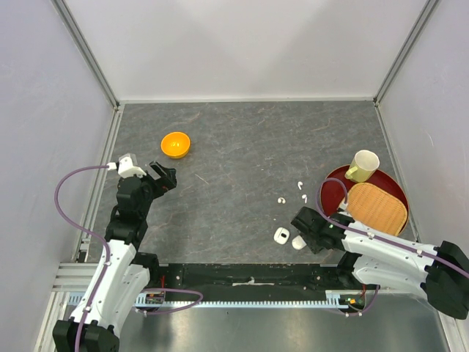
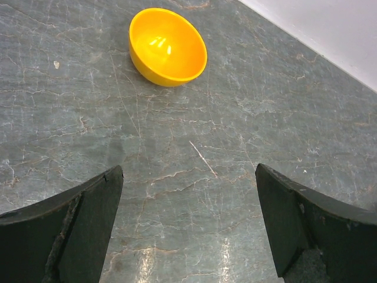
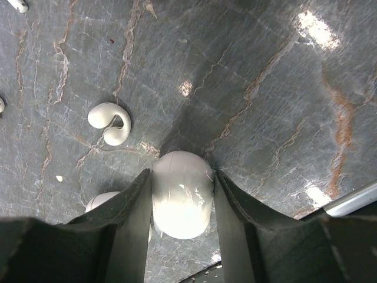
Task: Insert the wireless bluetooth earbuds into the charging case
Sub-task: Pick up the charging case at the center of the board.
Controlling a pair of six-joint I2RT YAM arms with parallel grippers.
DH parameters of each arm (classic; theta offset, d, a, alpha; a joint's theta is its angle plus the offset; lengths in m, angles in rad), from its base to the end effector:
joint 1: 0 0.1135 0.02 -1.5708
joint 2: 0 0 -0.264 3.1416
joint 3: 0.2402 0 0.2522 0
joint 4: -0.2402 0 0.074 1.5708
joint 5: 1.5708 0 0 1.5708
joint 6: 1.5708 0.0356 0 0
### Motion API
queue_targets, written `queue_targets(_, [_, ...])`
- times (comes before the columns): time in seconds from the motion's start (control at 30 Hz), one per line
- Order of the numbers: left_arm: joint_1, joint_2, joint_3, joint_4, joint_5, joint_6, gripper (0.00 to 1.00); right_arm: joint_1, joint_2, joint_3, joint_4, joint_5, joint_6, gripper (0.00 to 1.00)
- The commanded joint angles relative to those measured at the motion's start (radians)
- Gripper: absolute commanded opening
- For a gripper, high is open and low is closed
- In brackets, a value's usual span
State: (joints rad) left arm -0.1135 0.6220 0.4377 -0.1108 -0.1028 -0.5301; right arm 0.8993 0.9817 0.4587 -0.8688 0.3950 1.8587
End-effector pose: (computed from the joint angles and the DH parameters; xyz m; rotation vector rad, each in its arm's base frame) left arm 0.1613 -0.0147 0.2496 -0.4583 1.8222 -0.3485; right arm 0.0944 0.0968 0.1575 1.2975 2.3883 0.1357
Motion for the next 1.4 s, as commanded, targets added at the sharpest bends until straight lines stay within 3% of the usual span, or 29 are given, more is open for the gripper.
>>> queue_targets(0.0, [0.002, 0.004, 0.009, 0.02, 0.02, 0.018, 1.0, -0.005, 0.002, 0.006, 0.016, 0.021, -0.024, 0.2])
queue_targets(0.03, [0.002, 0.005, 0.01, 0.028, 0.029, 0.019, 1.0, -0.003, -0.008, 0.009, 0.016, 0.024, -0.032, 0.13])
queue_targets(0.17, [0.002, 0.016, 0.015, 0.039, 0.096, 0.024, 1.0, -0.003, -0.061, 0.037, 0.046, 0.044, -0.094, 0.0])
queue_targets(0.43, [0.002, 0.035, 0.019, 0.106, 0.294, 0.053, 1.0, -0.002, -0.164, 0.135, 0.172, 0.136, -0.271, 0.0])
queue_targets(0.7, [-0.006, 0.074, -0.056, 0.411, 0.538, -0.109, 1.0, -0.005, -0.029, 0.299, 0.396, 0.223, -0.408, 0.0])
queue_targets(0.83, [-0.084, 0.108, -0.05, 0.459, 0.493, -0.11, 1.0, -0.013, 0.086, 0.359, 0.511, 0.199, -0.449, 0.0])
queue_targets(0.97, [-0.201, 0.143, -0.021, 0.468, 0.385, -0.074, 1.0, -0.111, 0.184, 0.403, 0.703, 0.055, -0.466, 0.0])
queue_targets(1.1, [-0.293, 0.208, -0.005, 0.532, 0.331, -0.051, 1.0, -0.163, 0.278, 0.454, 0.792, -0.039, -0.437, 0.0])
queue_targets(1.17, [-0.34, 0.258, -0.011, 0.575, 0.318, -0.047, 1.0, -0.163, 0.302, 0.439, 0.848, -0.057, -0.4, 0.0])
queue_targets(1.27, [-0.403, 0.329, -0.011, 0.651, 0.288, -0.033, 1.0, -0.163, 0.319, 0.292, 1.075, -0.145, -0.326, 0.0])
queue_targets(1.37, [-0.46, 0.396, -0.013, 0.715, 0.258, -0.016, 0.99, -0.163, 0.342, 0.27, 1.104, -0.182, -0.308, 0.0])
